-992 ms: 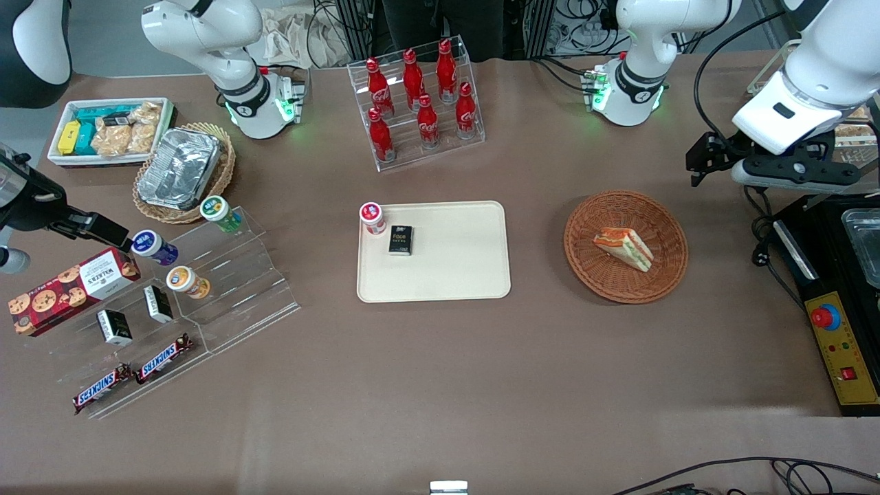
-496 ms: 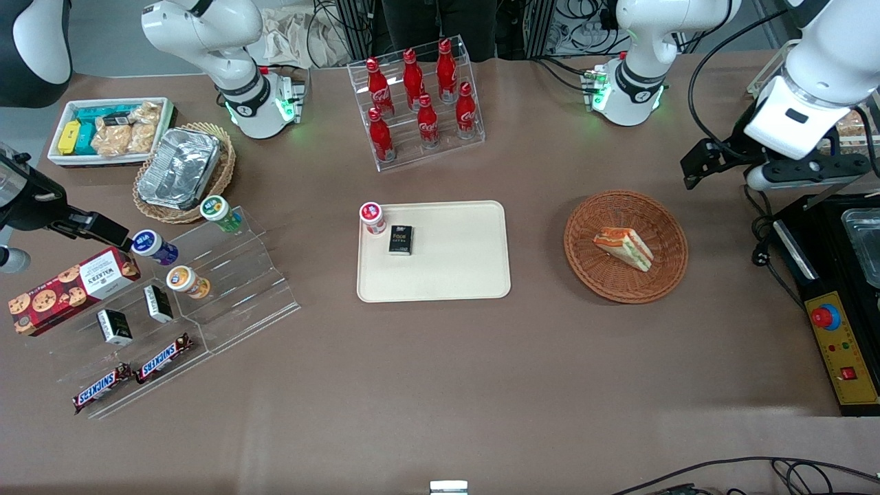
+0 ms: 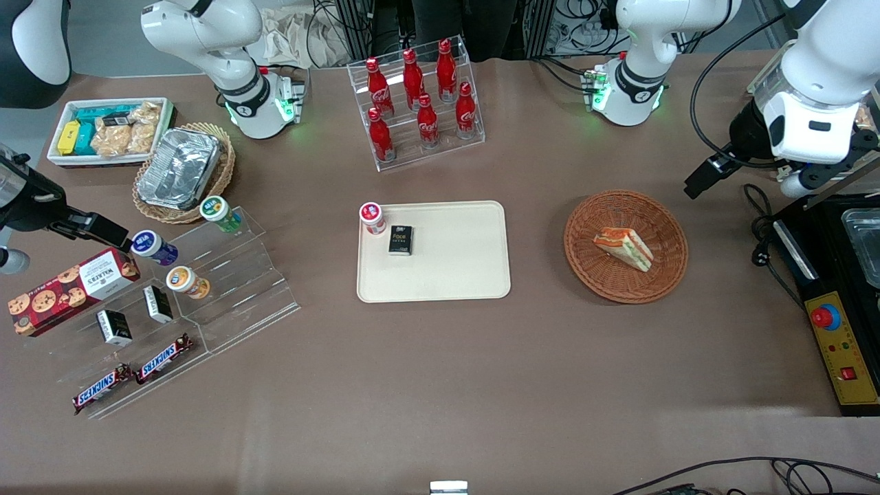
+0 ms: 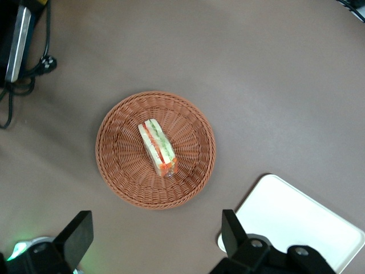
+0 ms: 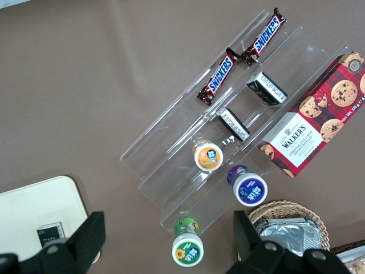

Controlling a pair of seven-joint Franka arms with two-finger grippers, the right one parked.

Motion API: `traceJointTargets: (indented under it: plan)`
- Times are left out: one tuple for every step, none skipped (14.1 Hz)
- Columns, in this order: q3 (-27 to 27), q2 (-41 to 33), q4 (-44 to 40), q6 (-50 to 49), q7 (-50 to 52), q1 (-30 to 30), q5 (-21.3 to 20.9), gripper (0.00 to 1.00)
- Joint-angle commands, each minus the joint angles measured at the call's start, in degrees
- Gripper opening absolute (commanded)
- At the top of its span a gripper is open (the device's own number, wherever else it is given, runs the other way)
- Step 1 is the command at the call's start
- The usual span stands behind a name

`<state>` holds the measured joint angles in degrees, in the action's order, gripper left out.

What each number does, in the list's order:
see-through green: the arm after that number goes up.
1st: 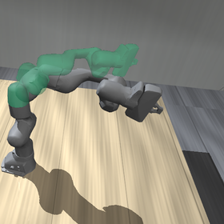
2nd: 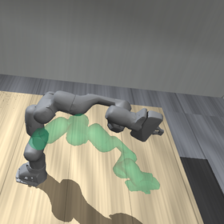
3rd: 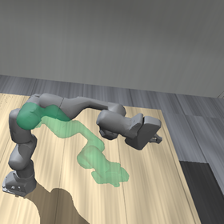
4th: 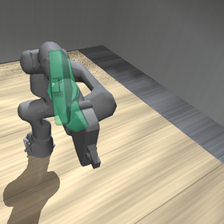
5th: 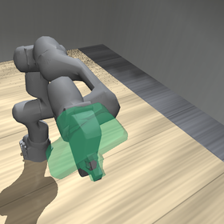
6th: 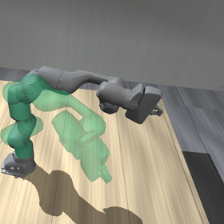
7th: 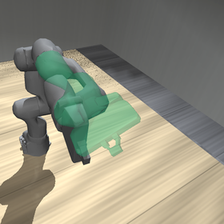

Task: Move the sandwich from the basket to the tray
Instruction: 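Move the left gripper over the wrapped sandwich in the wicker basket, then lower the left gripper and close it on the wrapped sandwich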

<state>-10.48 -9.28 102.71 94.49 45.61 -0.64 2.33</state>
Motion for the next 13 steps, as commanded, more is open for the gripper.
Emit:
traceJointTargets:
  plan:
    - [0.0, -0.7, 1.2, -1.2, 4.7, 0.1, 0.7, 1.00]
    - [0.0, -0.6, 1.7, -1.2, 4.7, 0.1, 0.6, 1.00]
    - [0.0, -0.5, 2.4, -1.2, 4.1, 0.1, 0.4, 1.00]
    - [-0.1, -0.3, 3.7, -1.1, 4.0, 0.1, 0.2, 1.00]
    - [-0.1, -0.1, 5.6, -0.2, 4.1, 0.3, 0.0, 1.00]
    - [-0.1, 0.1, 7.7, 1.5, 4.2, 0.4, -1.3, 1.00]
    - [-0.1, 0.1, 10.4, 3.7, 4.3, 0.3, -1.8, 1.00]
    - [-0.1, 0.0, 12.8, 6.0, 4.3, 0.1, -1.8, 1.00]
    - [-0.1, 0.1, 15.0, 8.1, 4.3, 0.0, -1.9, 1.00]
    - [-0.1, 0.2, 17.3, 10.6, 4.3, -0.1, -1.9, 1.00]
    - [0.0, 0.1, 20.0, 13.3, 4.3, -0.1, -1.9, 1.00]
    - [0.0, 0.2, 22.7, 16.4, 4.6, -0.1, -1.9, 1.00]
    - [0.0, 0.6, 25.2, 19.9, 4.9, -0.1, -1.9, 1.00]
